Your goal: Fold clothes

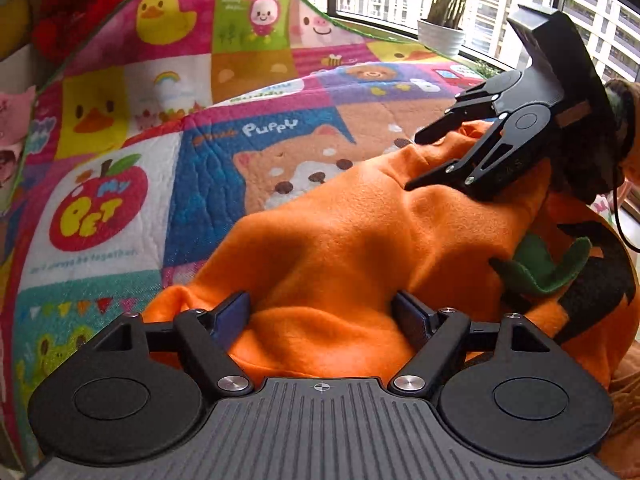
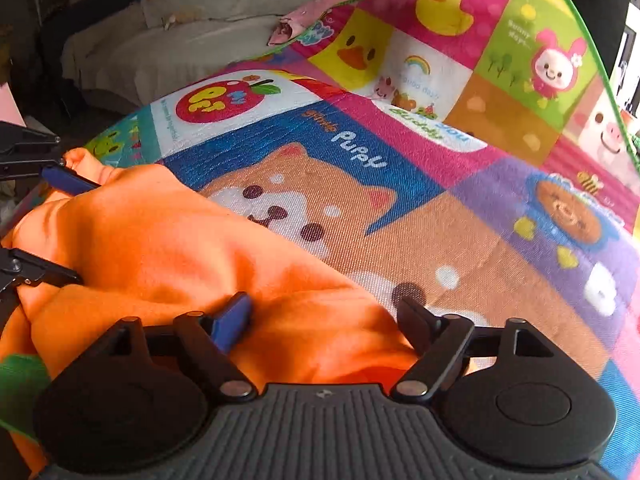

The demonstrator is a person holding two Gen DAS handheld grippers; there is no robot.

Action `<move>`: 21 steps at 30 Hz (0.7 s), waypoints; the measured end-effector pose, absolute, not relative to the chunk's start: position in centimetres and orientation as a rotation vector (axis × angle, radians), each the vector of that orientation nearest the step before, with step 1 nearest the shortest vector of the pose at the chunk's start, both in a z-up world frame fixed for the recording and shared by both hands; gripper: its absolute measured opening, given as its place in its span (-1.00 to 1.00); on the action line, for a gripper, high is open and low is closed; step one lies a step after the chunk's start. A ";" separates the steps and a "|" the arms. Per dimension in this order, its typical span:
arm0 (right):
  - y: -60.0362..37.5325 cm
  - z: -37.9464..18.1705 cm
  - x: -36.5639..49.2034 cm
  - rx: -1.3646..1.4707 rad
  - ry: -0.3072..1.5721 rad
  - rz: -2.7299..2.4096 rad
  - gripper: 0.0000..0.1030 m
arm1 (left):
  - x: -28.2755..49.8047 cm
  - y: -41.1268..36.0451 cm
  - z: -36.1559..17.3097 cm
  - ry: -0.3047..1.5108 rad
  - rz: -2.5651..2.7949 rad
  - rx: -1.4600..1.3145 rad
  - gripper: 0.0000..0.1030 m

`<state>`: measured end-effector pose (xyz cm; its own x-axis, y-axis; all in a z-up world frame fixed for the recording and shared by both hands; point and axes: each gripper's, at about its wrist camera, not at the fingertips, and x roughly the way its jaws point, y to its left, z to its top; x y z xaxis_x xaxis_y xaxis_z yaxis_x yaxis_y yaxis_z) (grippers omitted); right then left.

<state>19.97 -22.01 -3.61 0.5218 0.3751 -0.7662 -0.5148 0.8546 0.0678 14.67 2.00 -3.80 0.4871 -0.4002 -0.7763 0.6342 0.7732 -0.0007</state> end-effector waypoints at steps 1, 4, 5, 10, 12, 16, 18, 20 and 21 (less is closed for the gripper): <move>-22.3 -3.6 19.9 -0.159 0.875 0.537 0.64 | 14.7 2.0 -3.6 0.851 -0.640 0.301 0.67; -22.5 -3.7 19.3 -0.159 0.872 0.538 0.64 | 15.1 2.2 -2.8 0.843 -0.644 0.298 0.68; -22.6 -3.6 19.1 -0.165 0.873 0.539 0.64 | 15.2 2.3 -2.3 0.829 -0.646 0.298 0.69; -24.2 -3.1 18.2 -0.152 0.880 0.539 0.64 | 16.6 4.3 -0.2 0.786 -0.668 0.220 0.81; -25.0 -3.4 18.1 -0.098 0.896 0.531 0.64 | 18.1 5.3 -0.6 0.814 -0.664 0.169 0.81; -25.0 -3.6 17.7 -0.060 0.897 0.528 0.55 | 21.1 6.0 -3.7 0.931 -0.686 0.070 0.84; -24.5 -3.3 17.4 -0.066 0.894 0.548 0.32 | 21.4 5.9 -4.8 0.943 -0.714 0.055 0.84; -24.1 -3.0 17.2 -0.067 0.895 0.563 0.01 | 21.5 5.9 -5.1 0.943 -0.728 0.043 0.78; -23.9 -2.8 17.1 -0.066 0.896 0.570 -0.06 | 21.5 5.8 -5.2 0.945 -0.733 0.036 0.67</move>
<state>17.13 -23.88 -2.84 0.4873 0.4414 -0.7535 -0.4955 0.8503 0.1777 21.51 5.80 -5.22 0.3659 -0.5556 -0.7466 0.5854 0.7611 -0.2794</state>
